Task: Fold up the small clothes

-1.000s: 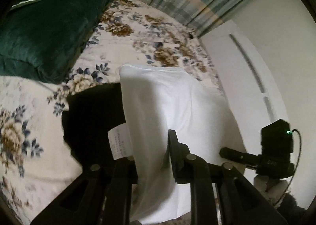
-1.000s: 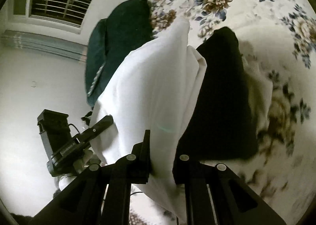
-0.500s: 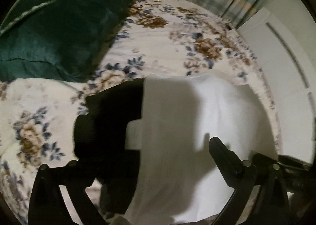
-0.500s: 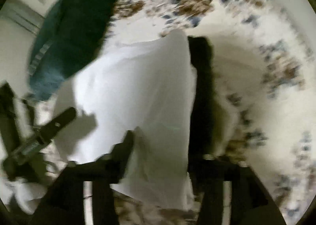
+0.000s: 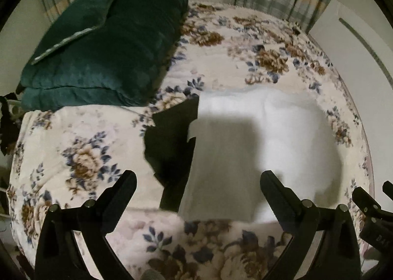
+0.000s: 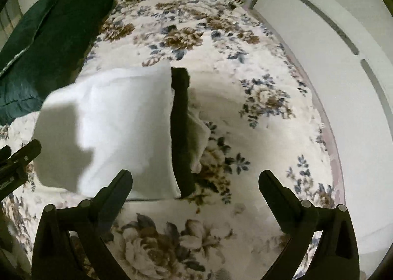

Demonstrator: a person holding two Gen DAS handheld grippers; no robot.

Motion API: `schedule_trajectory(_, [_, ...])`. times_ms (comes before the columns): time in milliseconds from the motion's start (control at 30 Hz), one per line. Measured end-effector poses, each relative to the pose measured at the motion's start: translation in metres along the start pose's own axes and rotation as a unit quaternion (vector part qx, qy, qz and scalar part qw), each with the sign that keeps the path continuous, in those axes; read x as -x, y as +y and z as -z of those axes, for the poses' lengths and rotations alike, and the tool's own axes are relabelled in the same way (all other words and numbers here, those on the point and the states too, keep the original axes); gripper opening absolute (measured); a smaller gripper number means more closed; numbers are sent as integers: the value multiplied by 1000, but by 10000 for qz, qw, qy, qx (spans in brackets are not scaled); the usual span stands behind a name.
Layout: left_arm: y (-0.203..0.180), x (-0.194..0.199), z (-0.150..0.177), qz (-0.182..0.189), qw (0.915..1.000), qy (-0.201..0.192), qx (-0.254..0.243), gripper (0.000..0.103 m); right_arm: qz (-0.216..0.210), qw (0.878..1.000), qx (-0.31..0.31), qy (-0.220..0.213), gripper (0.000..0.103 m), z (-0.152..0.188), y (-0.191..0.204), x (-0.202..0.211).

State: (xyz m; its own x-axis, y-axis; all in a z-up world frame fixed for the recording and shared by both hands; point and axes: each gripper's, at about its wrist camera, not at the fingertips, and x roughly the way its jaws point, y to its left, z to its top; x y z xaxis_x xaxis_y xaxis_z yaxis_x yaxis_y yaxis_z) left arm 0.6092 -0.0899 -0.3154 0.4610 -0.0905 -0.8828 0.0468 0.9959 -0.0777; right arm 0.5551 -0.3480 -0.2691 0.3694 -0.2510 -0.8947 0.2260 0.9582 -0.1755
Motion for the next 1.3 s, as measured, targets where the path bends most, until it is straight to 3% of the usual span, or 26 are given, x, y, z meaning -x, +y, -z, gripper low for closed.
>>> schedule_trajectory(233, [-13, 95, 19, -155, 9987, -468, -119, 103, 80, 9985, -151, -527, 103, 24, -17, 103])
schedule_trajectory(533, [-37, 231, 73, -37, 9951, -905, -408, 103, 124, 9916, -283, -1257, 103, 89, -44, 257])
schedule_trajectory(800, [-37, 316, 112, 54, 9921, -1199, -359, 103, 38, 9819, -170, -1887, 103, 152, -59, 382])
schedule_trajectory(1000, [-35, 366, 132, -17, 9873, -1527, -432, 103, -136, 9763, -190, -2150, 103, 184, -69, 442])
schedule_trajectory(1300, [-32, 408, 156, 24, 9840, -1750, -329, 103, -273, 9723, -243, -2308, 103, 211, -84, 489])
